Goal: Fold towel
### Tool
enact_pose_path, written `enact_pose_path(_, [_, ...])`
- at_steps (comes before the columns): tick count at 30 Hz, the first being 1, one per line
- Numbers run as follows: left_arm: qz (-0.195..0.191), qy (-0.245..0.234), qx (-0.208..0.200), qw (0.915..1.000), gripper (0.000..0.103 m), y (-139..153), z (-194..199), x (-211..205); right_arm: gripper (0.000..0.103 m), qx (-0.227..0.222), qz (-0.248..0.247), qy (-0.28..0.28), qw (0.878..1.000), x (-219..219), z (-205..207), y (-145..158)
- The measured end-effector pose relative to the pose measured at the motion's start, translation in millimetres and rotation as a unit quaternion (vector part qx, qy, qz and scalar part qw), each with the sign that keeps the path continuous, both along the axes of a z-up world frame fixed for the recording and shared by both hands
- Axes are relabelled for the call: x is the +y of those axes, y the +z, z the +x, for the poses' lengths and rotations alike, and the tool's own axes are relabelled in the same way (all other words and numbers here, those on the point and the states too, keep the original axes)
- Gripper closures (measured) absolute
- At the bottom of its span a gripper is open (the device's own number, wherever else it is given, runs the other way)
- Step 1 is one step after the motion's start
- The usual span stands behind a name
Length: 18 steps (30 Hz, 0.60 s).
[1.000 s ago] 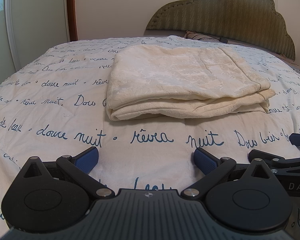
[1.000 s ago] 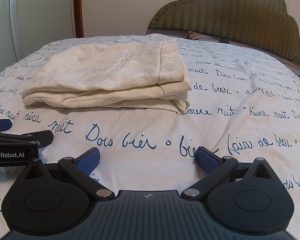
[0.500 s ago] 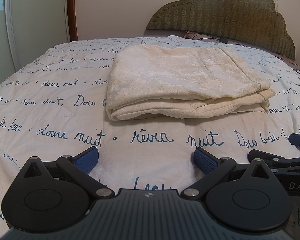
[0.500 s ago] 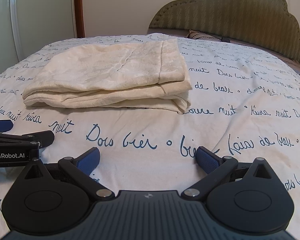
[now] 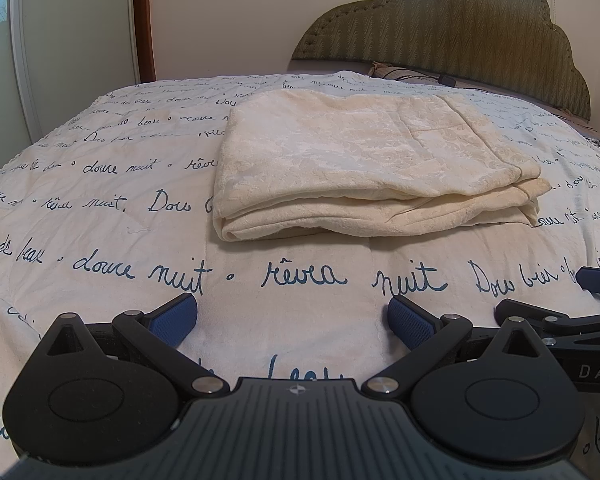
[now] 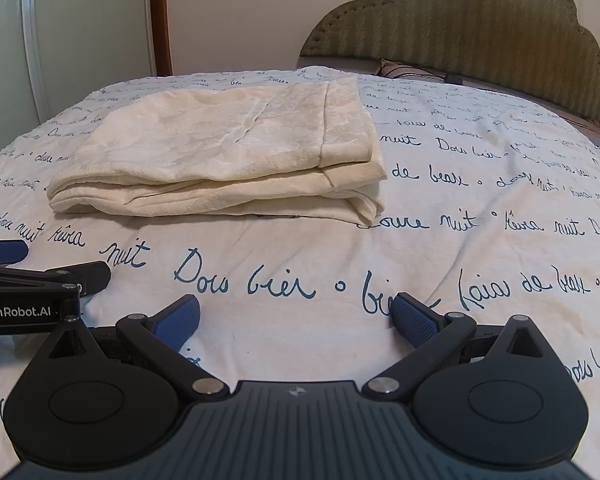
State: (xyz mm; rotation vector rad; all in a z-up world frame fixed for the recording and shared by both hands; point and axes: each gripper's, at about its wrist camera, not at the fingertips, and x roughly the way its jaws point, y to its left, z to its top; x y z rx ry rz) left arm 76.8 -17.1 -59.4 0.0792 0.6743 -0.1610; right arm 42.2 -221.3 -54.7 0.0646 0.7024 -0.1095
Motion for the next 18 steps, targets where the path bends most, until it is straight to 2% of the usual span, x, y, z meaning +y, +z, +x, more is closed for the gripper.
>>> enact_pose_path(18, [0.000,0.000,0.000,1.0000,0.000,-0.1,-0.1,-0.1,0.000,0.000,0.001,0.002,1.000,-1.1,-0.5,-0.3])
